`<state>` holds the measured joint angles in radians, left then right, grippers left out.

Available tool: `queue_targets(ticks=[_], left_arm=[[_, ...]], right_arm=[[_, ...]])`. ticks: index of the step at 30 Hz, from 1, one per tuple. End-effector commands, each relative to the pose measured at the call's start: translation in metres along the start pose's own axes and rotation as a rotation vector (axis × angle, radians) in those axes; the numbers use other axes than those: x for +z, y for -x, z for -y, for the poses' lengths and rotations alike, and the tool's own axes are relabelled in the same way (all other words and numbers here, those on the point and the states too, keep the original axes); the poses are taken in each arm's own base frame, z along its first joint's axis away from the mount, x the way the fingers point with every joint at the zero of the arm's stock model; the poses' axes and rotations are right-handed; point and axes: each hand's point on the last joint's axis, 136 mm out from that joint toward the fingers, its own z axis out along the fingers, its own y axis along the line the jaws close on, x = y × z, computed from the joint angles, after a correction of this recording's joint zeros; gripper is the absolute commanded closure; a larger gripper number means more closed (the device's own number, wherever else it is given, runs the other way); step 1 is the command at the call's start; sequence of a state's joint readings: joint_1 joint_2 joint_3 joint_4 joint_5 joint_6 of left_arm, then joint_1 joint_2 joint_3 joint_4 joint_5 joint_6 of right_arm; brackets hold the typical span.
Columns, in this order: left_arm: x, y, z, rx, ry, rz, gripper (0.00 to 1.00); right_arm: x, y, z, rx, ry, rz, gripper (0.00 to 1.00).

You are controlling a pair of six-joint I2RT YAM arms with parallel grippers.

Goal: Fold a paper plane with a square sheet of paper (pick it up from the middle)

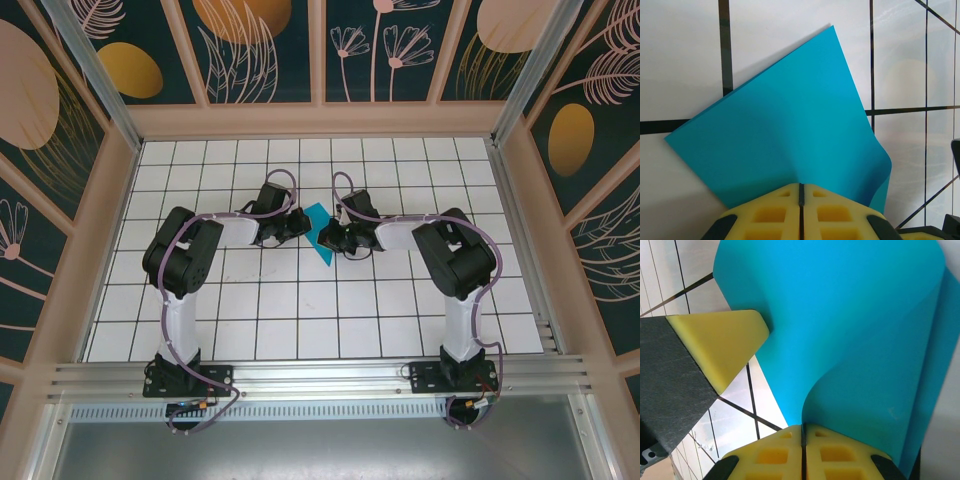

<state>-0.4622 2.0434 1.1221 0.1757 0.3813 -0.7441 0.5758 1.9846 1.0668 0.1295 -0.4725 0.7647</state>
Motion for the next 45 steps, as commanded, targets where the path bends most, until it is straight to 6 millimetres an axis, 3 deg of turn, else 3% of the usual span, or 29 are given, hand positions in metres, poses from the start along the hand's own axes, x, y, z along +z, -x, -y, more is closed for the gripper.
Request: queue_targets(ticks=[1,13,18,22,26,34,39,45], left_arm=[[0.010,-0.016,-0.014,-0.001,0.032,-0.053,0.90],[0.008,-0.013,-0.011,0.000,0.031,-0.046,0.90],[-0.002,-0.001,0.001,0.001,0.023,-0.006,0.89],[-0.021,0.022,0.014,-0.005,0.026,0.074,0.86],[-0.037,0.036,0.011,-0.038,0.040,0.134,0.85],[-0.045,0.033,0.017,-0.057,-0.013,0.132,0.83],[-0.044,0.026,0.023,-0.053,-0.058,0.105,0.83],[-0.043,0.018,0.026,-0.046,-0.086,0.079,0.85]], right_arm=[[0.006,0.001,0.009,0.004,-0.030,-0.005,0.90],[0.010,0.000,0.017,0.015,-0.059,-0.012,0.90],[0.010,-0.005,0.023,0.026,-0.079,-0.026,0.79],[0.009,-0.009,0.028,0.034,-0.084,-0.034,0.73],[0.007,-0.010,0.032,0.046,-0.084,-0.034,0.68],[0.000,-0.011,0.031,0.056,-0.049,-0.022,0.62],[0.000,-0.017,0.034,0.064,-0.043,-0.032,0.63],[-0.004,-0.010,0.045,0.097,-0.054,-0.022,0.82]])
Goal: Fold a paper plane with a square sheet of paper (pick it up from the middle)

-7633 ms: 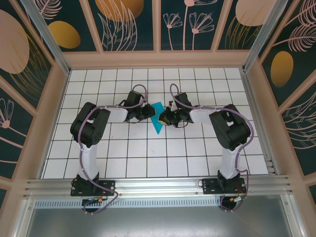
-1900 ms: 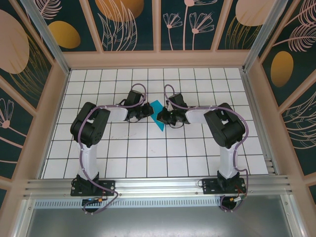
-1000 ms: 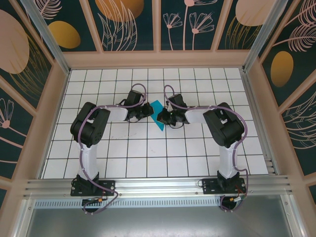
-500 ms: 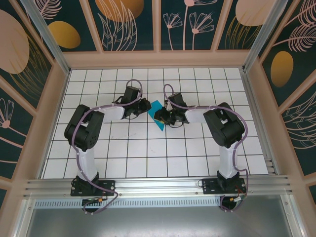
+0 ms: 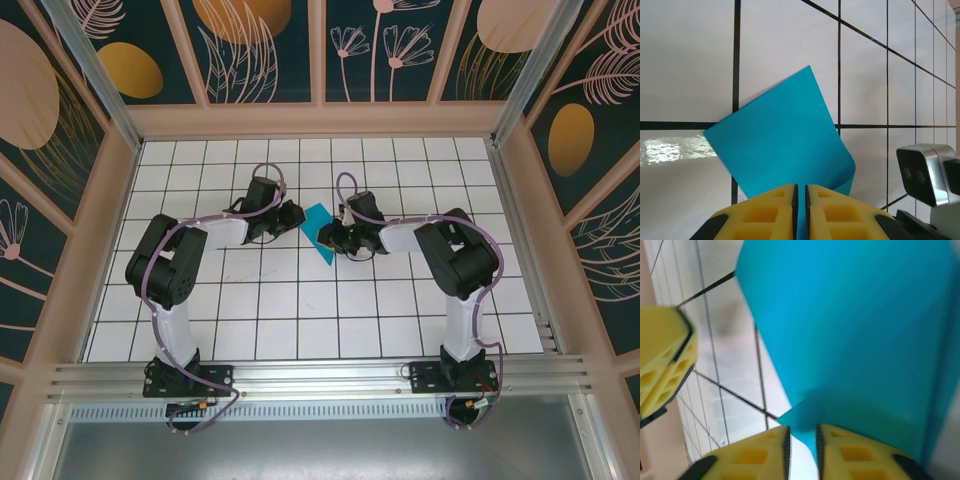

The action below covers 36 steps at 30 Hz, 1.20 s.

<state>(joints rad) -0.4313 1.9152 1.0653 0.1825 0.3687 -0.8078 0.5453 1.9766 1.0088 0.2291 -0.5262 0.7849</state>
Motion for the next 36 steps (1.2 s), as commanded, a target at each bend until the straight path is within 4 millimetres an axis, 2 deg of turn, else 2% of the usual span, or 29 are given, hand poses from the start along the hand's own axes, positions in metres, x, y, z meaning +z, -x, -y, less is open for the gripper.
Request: queue_targets(ticks=[1,12,20,36], left_arm=[[-0.006,-0.004,0.014,0.006,-0.058,-0.012,0.85],[0.002,-0.040,0.032,0.038,-0.112,-0.114,0.97],[0.015,-0.060,0.025,0.038,-0.073,-0.172,1.00],[0.033,-0.067,0.007,0.042,0.014,-0.206,1.00]], right_arm=[[-0.001,-0.013,0.043,0.084,-0.123,-0.030,0.84],[0.002,-0.017,0.051,0.093,-0.149,-0.053,0.98],[0.002,-0.017,0.049,0.090,-0.149,-0.057,1.00],[0.002,-0.015,0.042,0.073,-0.140,-0.061,0.99]])
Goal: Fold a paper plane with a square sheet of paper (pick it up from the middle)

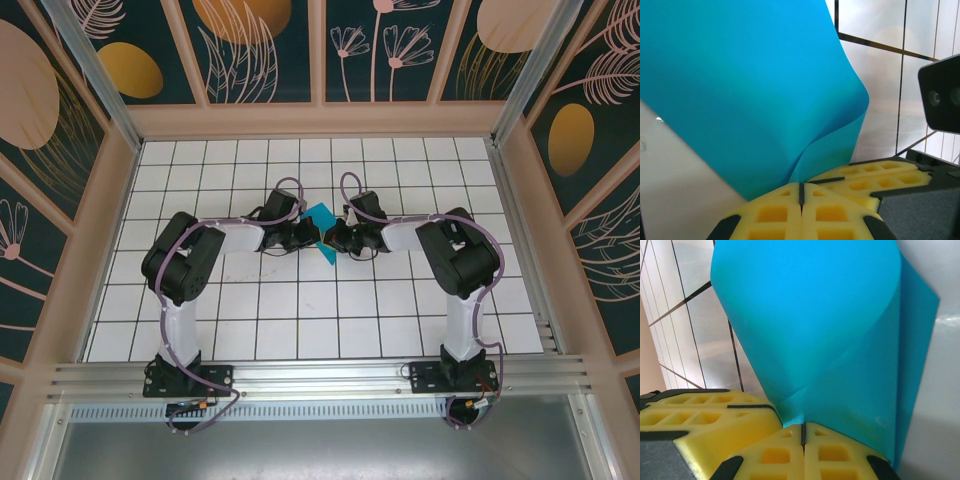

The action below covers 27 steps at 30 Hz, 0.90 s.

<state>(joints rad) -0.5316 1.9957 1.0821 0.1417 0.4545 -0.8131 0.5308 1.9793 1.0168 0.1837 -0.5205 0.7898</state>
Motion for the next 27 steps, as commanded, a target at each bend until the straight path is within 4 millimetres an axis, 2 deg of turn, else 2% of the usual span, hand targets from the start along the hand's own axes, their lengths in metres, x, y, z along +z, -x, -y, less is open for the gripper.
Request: queue_targets(ticks=[1,10,16,19,27], left_arm=[[0.005,-0.001,-0.005,0.017,0.045,-0.010,1.00],[0.010,-0.009,-0.028,0.021,0.142,-0.036,1.00],[0.012,-0.013,-0.041,0.023,0.200,-0.045,1.00],[0.012,-0.013,-0.044,0.023,0.218,-0.043,1.00],[0.012,-0.013,-0.043,0.023,0.216,-0.041,1.00]], right_arm=[[0.005,-0.015,0.030,0.034,-0.103,-0.052,0.99],[-0.008,-0.006,-0.007,-0.074,-0.005,-0.042,0.98],[-0.030,-0.010,-0.028,-0.151,0.066,-0.036,0.96],[-0.035,-0.019,-0.026,-0.158,0.074,-0.051,0.95],[-0.034,-0.045,-0.002,-0.110,0.042,-0.116,0.96]])
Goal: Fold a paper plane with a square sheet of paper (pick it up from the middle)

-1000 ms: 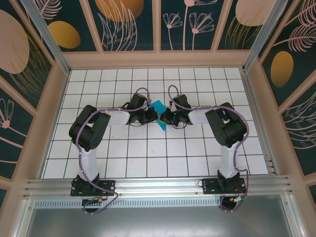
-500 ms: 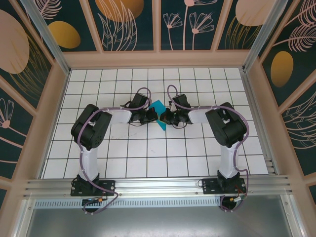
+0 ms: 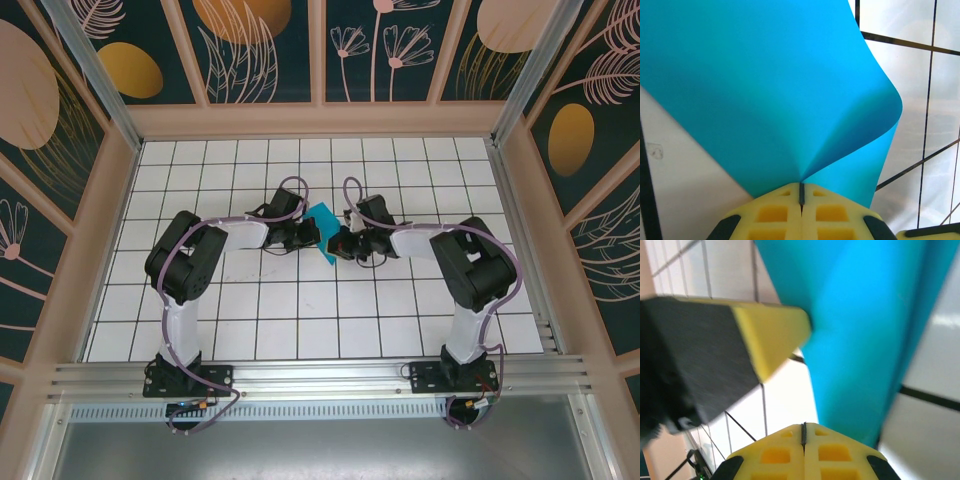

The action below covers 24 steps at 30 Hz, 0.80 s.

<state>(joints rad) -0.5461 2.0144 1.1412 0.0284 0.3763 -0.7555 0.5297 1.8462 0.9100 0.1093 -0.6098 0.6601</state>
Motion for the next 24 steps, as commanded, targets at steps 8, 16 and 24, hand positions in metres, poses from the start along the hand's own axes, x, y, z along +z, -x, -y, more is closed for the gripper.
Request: queue_targets(ticks=[8,16,24], left_arm=[[0.012,-0.016,-0.033,-0.019,0.117,-0.039,1.00],[0.013,-0.016,-0.036,-0.024,0.126,-0.037,1.00],[0.013,-0.016,-0.036,-0.025,0.128,-0.034,1.00]], right_arm=[[-0.001,-0.016,0.014,0.004,-0.025,-0.051,0.96],[0.003,-0.029,0.032,0.022,-0.067,-0.094,0.96],[0.001,-0.030,0.037,0.008,-0.109,-0.097,0.96]])
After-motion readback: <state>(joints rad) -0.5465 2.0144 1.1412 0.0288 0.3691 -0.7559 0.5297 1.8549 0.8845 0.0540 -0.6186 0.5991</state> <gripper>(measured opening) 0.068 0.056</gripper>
